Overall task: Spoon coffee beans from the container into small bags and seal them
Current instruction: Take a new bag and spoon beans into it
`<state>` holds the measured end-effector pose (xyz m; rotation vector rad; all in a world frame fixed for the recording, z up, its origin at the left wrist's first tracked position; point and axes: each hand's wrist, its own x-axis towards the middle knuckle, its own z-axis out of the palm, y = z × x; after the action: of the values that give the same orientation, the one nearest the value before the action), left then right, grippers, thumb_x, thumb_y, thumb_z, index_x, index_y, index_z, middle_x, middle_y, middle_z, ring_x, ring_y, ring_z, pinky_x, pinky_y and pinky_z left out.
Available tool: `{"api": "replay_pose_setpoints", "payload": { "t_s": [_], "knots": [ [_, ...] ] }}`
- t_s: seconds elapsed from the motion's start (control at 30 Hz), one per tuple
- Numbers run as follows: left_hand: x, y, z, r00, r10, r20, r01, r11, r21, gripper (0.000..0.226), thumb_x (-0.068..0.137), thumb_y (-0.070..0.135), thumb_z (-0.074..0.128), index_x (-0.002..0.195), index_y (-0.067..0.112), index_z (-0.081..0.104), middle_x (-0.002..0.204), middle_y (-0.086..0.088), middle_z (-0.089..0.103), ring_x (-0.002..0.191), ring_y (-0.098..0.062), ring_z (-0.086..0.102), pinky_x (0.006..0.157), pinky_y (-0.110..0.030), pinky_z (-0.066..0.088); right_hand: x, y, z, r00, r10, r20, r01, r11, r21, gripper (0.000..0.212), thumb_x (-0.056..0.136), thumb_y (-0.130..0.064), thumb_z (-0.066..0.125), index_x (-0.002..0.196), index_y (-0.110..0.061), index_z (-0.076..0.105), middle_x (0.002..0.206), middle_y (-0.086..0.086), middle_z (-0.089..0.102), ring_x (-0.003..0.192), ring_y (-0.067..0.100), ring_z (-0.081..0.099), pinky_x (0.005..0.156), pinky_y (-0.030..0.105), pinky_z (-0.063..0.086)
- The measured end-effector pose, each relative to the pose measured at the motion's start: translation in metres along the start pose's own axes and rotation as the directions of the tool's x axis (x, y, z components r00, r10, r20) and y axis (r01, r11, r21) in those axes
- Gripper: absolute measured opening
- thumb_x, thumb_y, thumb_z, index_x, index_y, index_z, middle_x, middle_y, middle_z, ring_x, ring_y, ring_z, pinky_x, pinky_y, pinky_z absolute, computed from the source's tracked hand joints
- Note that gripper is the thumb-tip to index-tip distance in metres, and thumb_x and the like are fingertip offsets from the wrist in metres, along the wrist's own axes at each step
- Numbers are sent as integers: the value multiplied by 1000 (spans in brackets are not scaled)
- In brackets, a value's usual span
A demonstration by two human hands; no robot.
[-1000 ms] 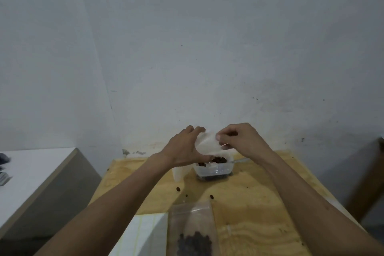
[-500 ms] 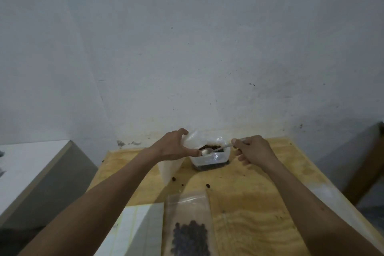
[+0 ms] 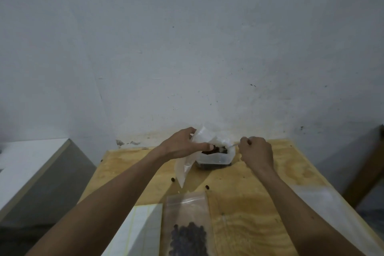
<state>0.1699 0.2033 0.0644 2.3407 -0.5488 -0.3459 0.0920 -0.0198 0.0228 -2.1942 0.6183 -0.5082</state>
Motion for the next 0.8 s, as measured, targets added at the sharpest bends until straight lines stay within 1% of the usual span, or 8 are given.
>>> {"api": "replay_pose_setpoints", "payload": {
  "t_s": [0.03, 0.1, 0.3, 0.4, 0.47, 0.6, 0.7, 0.8],
  "knots": [
    [0, -1, -1, 1000, -5, 4, 5, 1000, 22, 80, 74, 70, 77, 138, 27, 53, 129, 6, 60, 114, -18, 59, 98, -40, 52, -1, 3, 2, 996, 89, 28, -92, 988, 124, 44, 98, -25, 48, 67, 0, 66, 67, 21, 69, 49, 28, 58, 51, 26, 41],
    [0, -7, -4, 1000, -17, 0, 17, 998, 59, 81, 75, 69, 77, 139, 27, 52, 129, 6, 59, 112, -19, 59, 94, -38, 51, -5, 3, 0, 977, 200, 72, -212, 943, 256, 36, 98, -21, 50, 77, -4, 74, 71, 13, 74, 53, 22, 62, 52, 25, 45],
    [-10, -33, -18, 998, -11, -58, 13, 1000, 29, 89, 75, 67, 78, 147, 27, 46, 136, 5, 59, 115, -18, 58, 91, -35, 49, 5, 0, -12, 981, 172, 91, -194, 888, 418, 32, 97, -24, 58, 76, -6, 74, 71, 11, 75, 56, 20, 62, 57, 33, 49],
    [-18, -39, -24, 997, 16, -73, -16, 1000, 0, 96, 72, 67, 80, 151, 29, 41, 138, 5, 58, 116, -16, 57, 90, -32, 47, 10, -6, -18, 980, 161, 116, -197, 873, 447, 31, 96, -23, 59, 77, -4, 74, 70, 10, 73, 55, 20, 61, 54, 32, 46],
    [-22, -42, -26, 997, 19, -73, -18, 1000, 15, 92, 74, 63, 82, 150, 29, 42, 137, 3, 59, 116, -17, 58, 90, -30, 47, 10, -16, -23, 982, 146, 117, -184, 861, 474, 30, 97, -22, 59, 78, -4, 73, 69, 9, 72, 54, 20, 60, 52, 30, 45],
    [-26, -49, -22, 996, 8, -86, -5, 999, 44, 95, 72, 63, 82, 150, 29, 40, 141, -2, 57, 118, -22, 59, 93, -34, 51, 5, -42, -32, 991, 57, 118, -106, 875, 473, 31, 98, -24, 59, 78, -6, 74, 70, 8, 73, 54, 18, 61, 54, 29, 46],
    [-27, -46, -18, 997, 3, -72, 0, 999, 41, 100, 67, 66, 81, 150, 29, 40, 143, -4, 56, 121, -23, 57, 95, -36, 51, -7, -62, -35, 992, -72, 100, 27, 921, 388, 33, 100, -26, 58, 78, -8, 75, 71, 5, 75, 55, 14, 64, 57, 28, 49],
    [-27, -40, -11, 997, 20, -76, -17, 999, 51, 95, 72, 62, 82, 150, 27, 41, 142, -3, 56, 119, -22, 57, 87, -32, 49, -20, -80, -35, 971, -225, 82, 195, 941, 275, 35, 102, -28, 55, 78, -10, 74, 69, 1, 74, 54, 10, 66, 59, 23, 52]
  ]
}}
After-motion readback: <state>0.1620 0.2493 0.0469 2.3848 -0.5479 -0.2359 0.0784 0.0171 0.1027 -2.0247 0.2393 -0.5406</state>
